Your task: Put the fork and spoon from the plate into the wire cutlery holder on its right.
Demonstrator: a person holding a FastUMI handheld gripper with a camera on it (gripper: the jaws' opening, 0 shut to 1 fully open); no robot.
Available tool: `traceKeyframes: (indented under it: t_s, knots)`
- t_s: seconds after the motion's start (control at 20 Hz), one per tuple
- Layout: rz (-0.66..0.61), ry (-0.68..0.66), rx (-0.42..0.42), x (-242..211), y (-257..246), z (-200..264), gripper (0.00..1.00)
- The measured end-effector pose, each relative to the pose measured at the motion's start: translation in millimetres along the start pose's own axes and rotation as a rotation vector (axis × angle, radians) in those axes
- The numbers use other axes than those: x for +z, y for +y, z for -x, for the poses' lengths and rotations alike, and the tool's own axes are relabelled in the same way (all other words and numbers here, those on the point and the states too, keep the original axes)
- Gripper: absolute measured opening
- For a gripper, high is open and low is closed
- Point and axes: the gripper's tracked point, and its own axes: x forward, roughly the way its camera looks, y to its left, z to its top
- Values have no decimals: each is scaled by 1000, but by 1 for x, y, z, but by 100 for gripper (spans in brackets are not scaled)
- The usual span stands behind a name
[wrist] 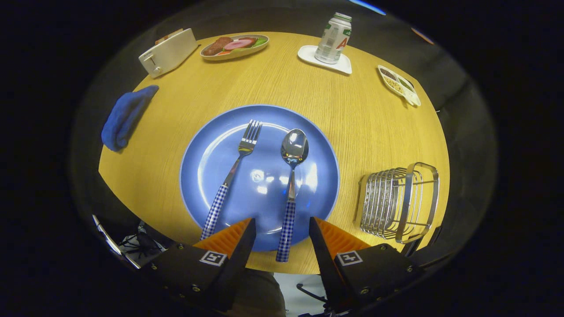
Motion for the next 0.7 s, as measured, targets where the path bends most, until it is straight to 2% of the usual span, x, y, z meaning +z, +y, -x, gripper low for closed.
traceKeyframes:
  t_s: [0.1, 0.4, 0.45, 0.5, 0.65, 0.7]
  knots:
    - [-5, 27, 2, -1, 1, -7, 49]
    - [8, 135, -21, -9, -1, -9, 49]
    - [-16, 122, -3, -1, -1, -40, 31]
    - [-1, 148, -6, -9, -5, -20, 13]
    - [31, 151, -6, -3, -7, -15, 13]
    - [57, 165, -4, -8, -10, -15, 2]
